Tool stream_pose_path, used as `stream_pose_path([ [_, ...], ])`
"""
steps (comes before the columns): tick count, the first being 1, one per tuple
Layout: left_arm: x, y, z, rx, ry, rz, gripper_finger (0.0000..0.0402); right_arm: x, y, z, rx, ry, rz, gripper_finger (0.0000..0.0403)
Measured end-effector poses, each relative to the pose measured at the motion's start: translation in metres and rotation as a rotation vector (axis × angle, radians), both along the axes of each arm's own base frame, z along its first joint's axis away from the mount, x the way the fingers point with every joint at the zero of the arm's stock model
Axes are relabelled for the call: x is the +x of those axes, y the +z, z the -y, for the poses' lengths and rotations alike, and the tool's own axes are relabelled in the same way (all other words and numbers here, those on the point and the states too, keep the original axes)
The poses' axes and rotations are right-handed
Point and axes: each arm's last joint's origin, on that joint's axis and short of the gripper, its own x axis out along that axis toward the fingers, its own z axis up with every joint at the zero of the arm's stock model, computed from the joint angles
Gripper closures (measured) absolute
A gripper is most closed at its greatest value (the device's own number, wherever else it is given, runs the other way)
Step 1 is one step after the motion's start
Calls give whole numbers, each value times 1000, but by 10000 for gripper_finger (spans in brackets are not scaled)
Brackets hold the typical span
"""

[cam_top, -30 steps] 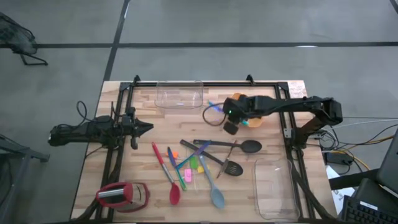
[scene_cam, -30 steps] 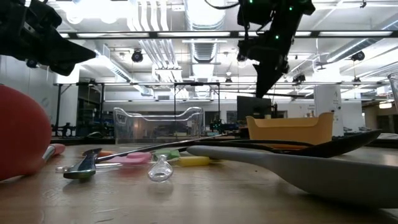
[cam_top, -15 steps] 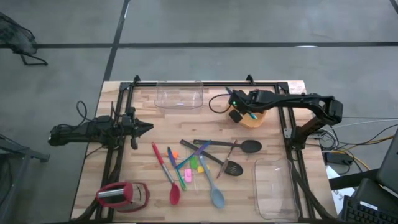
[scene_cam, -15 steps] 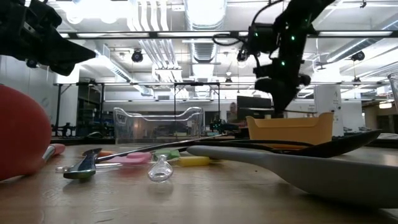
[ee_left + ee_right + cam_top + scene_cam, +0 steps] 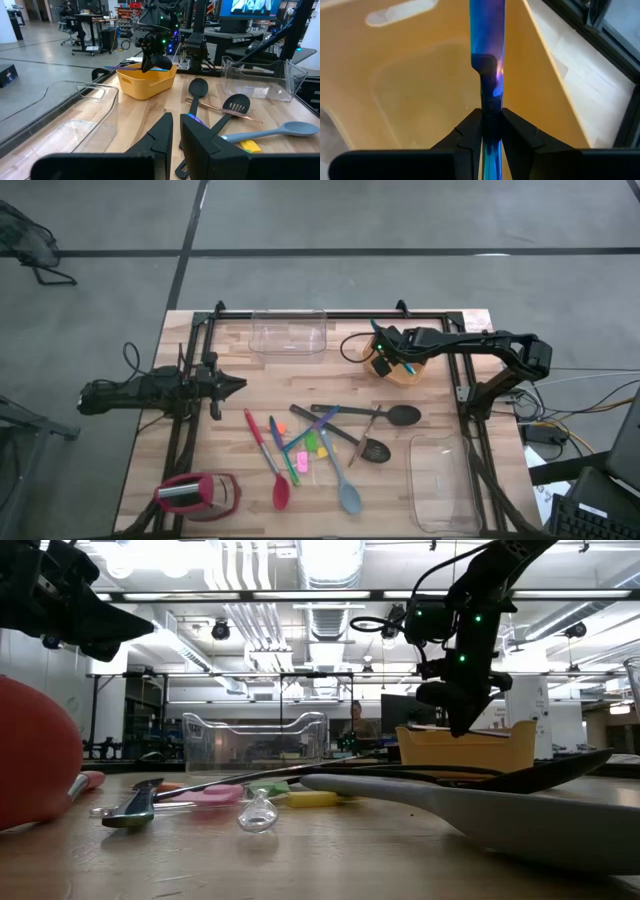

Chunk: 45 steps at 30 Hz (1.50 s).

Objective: Pick & Place Kitchen Items
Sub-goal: Put the blue kitchen knife into the yellow bin

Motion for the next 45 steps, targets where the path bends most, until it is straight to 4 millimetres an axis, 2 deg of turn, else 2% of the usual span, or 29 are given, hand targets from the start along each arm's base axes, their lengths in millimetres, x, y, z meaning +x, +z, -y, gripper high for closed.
stream_pose_path([
  [7, 0, 0, 0, 0, 0, 0, 358, 0, -7, 0, -11, -9, 31, 352],
  [16, 0, 0, 0, 0, 0, 0, 358, -7, -17, -4, 12, -36, 16, 331],
  [28, 0, 0, 0, 0, 0, 1, 358, -8, -17, -5, 28, -12, 1, 359],
  [39, 0, 0, 0, 0, 0, 0, 358, 7, 16, -12, -19, 122, 0, 313],
  [45, 0, 0, 0, 0, 0, 0, 358, 26, 33, -32, -71, 321, 21, 278],
])
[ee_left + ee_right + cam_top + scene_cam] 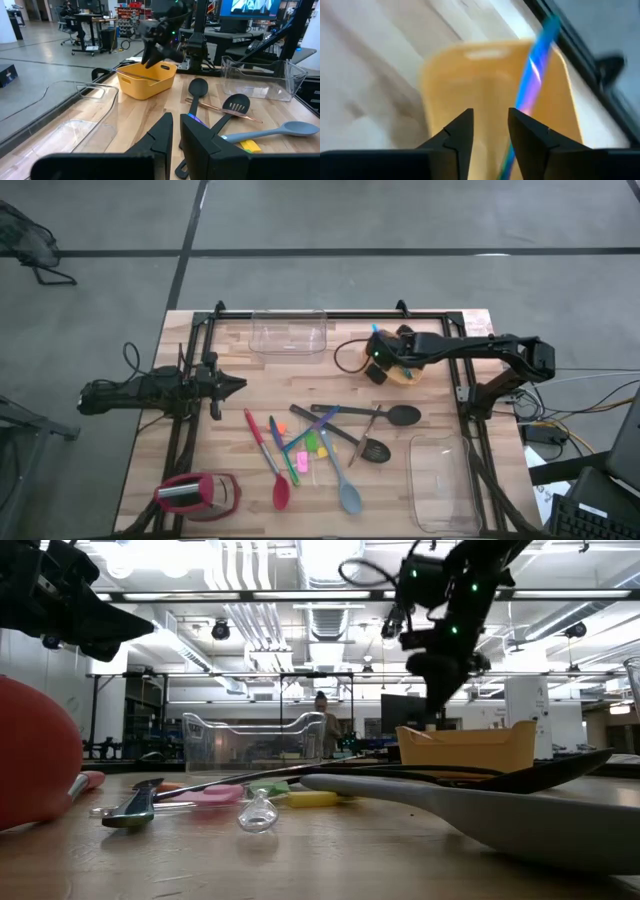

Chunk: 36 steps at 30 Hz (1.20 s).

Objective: Pick & Place Kitchen Items
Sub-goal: Put the blue kitchen knife into the yellow bin

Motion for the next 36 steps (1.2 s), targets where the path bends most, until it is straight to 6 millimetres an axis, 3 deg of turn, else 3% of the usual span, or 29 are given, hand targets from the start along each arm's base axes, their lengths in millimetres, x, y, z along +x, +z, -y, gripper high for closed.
stream_pose_path([
  [9, 0, 0, 0, 0, 0, 0, 358, 38, 15, -55, 1, 505, 230, 235],
  [13, 0, 0, 0, 0, 0, 0, 358, 52, 20, -87, -9, 806, 328, 222],
  [18, 0, 0, 0, 0, 0, 0, 358, 71, 12, -117, -43, 952, 346, 219],
  [26, 1, -2, 0, 0, 0, -24, 358, 111, -11, -131, 9, 1045, 246, 238],
  [36, 2, -3, 0, 0, 0, -37, 358, 134, -26, -136, 69, 1123, 107, 256],
])
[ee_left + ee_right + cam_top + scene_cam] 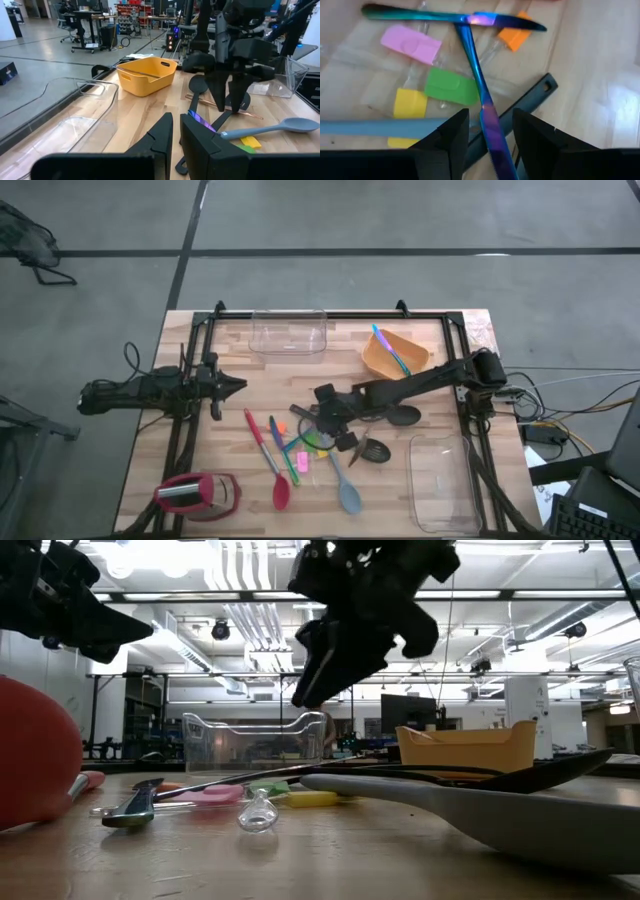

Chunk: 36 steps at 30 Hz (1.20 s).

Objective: Pick & Place Kitchen Items
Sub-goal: Put the blue kitchen knife into the yellow bin

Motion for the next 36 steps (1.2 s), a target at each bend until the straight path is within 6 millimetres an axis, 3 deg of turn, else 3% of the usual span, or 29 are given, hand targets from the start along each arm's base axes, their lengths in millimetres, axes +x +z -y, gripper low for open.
stream_pose_path([
  [10, 1, -1, 0, 0, 0, -9, 358, 25, -34, -3, -58, 72, -60, 253],
  [24, 1, -1, 0, 0, 0, -13, 358, 36, -53, -4, -88, 111, -78, 214],
  [36, 1, -1, 0, 0, 0, -13, 358, 37, -59, -3, -91, 110, -94, 278],
])
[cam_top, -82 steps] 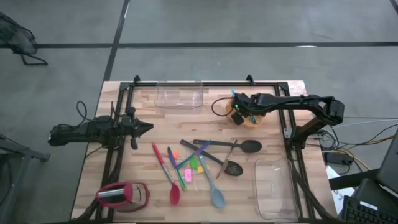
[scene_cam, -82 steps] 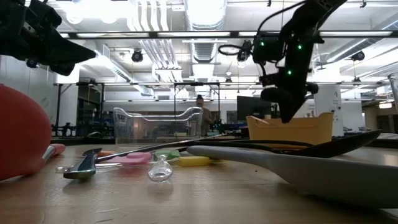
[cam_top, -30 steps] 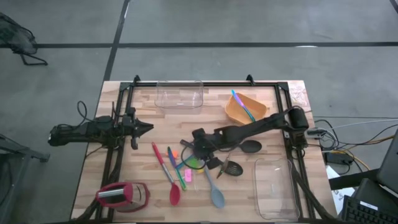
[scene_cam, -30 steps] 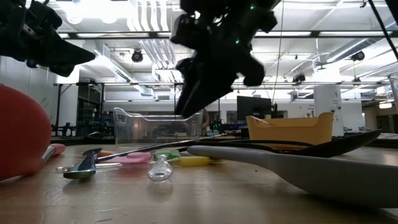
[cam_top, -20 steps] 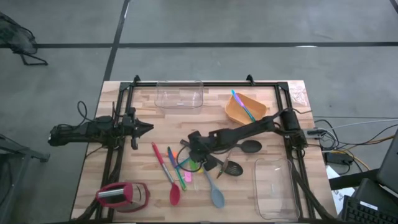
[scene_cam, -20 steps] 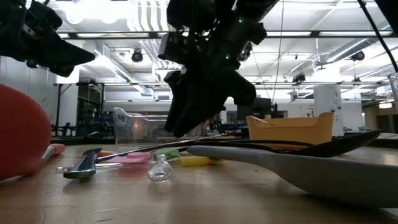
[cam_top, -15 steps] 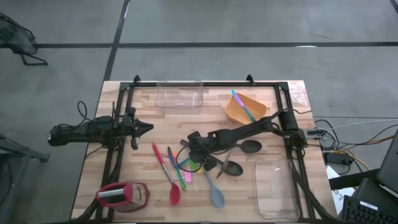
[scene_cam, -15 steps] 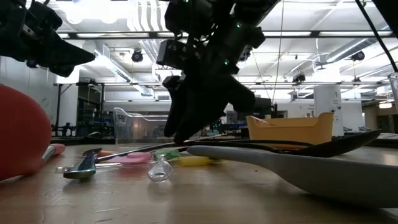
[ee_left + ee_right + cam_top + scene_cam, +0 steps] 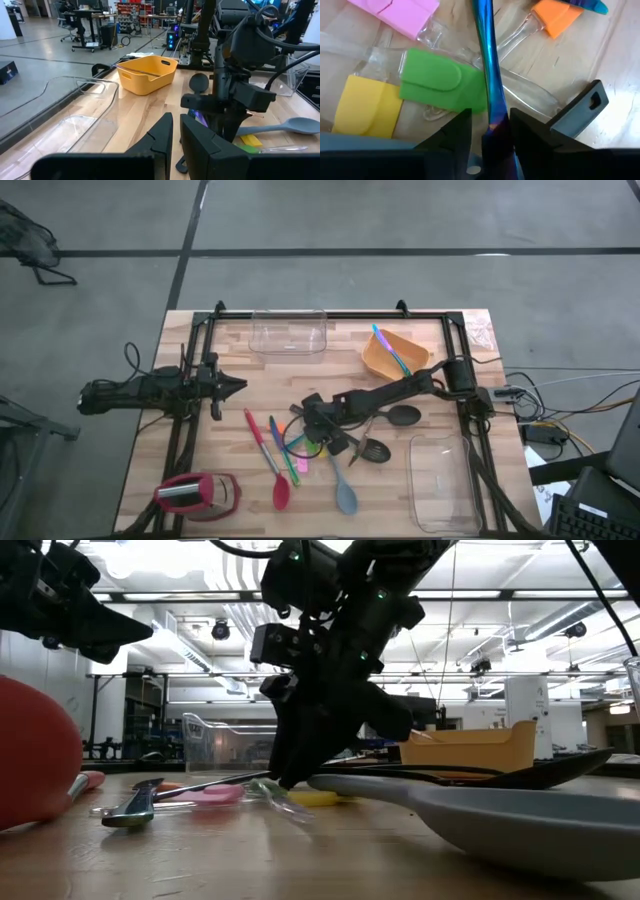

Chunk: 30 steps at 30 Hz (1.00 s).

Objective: Pick & Place Kitchen Items
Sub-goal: Put the blue kitchen knife into the yellow bin

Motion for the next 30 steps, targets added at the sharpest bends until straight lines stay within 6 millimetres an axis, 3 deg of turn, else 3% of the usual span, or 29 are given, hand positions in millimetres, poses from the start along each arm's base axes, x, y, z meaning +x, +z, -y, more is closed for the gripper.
stream_pose_path([
  [7, 0, 0, 0, 0, 0, 0, 358, 0, 0, 1, -1, -4, 1, 333],
  [20, 0, 0, 0, 0, 0, 0, 358, -1, 9, 4, -2, -11, 10, 388],
  [30, 0, 0, 0, 0, 0, 0, 358, -6, 28, 6, -27, -37, 36, 392],
])
